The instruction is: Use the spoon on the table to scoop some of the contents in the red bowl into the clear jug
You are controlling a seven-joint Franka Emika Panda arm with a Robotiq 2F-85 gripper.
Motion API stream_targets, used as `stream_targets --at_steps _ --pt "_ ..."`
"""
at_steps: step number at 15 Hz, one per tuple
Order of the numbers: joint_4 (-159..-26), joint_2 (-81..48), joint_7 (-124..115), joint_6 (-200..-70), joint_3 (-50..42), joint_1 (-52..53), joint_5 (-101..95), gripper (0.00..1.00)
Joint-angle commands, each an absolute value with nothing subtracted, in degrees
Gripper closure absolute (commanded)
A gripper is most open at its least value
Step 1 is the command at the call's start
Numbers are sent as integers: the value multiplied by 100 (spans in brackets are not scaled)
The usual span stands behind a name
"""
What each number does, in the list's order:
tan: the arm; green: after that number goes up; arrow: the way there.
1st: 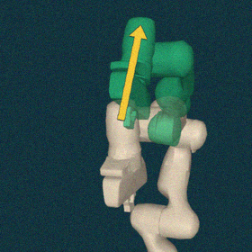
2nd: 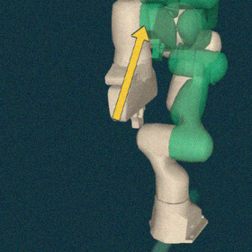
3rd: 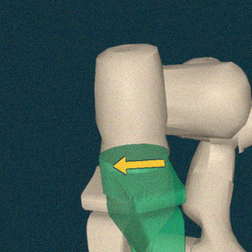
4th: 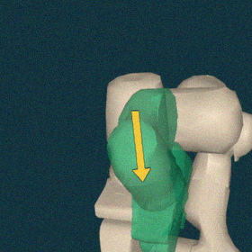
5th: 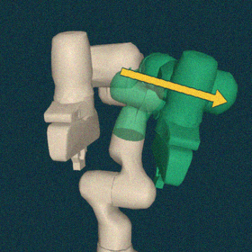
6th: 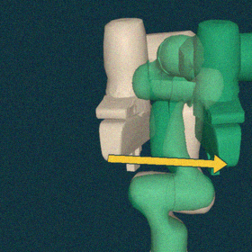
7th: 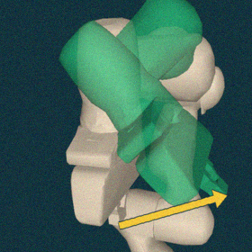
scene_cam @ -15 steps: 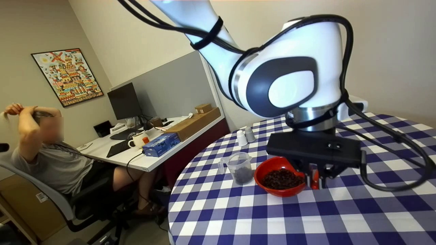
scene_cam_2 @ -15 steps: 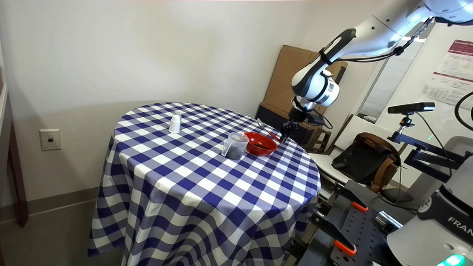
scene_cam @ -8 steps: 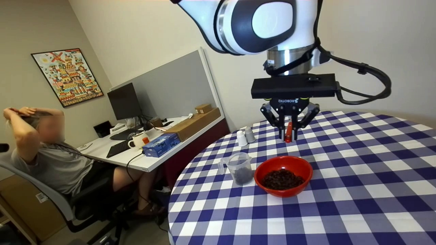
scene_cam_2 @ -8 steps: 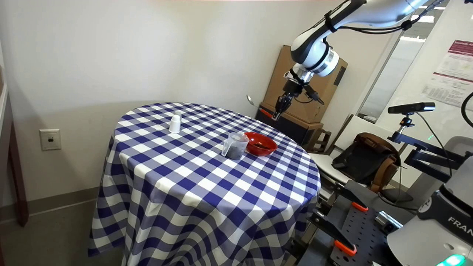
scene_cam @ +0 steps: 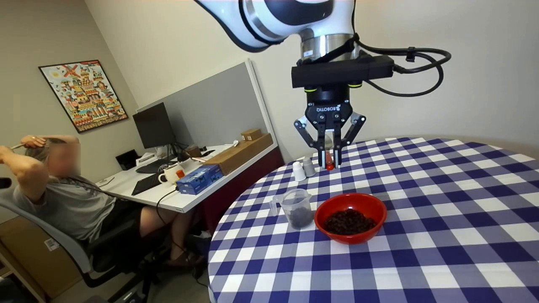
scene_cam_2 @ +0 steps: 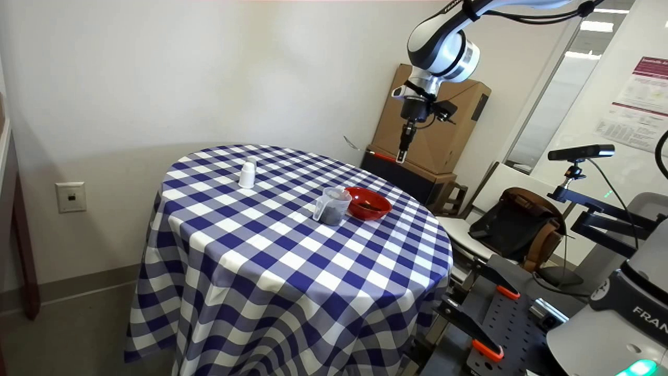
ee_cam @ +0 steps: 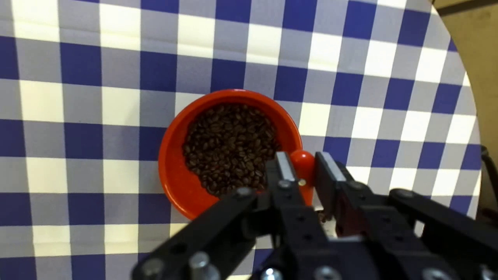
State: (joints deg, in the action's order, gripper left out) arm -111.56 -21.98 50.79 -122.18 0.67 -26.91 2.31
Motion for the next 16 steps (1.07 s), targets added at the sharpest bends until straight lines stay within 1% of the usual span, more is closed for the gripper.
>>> stream_targets --at_steps 1,7,16 --pt "-11197 -2030 5338 -11986 -377 -2146 -539 93" --pt "-11547 -1929 5436 -12393 -644 -1590 -2035 92" --pt "-12188 -2014 4855 -14143 -1089 -1128 -5086 92"
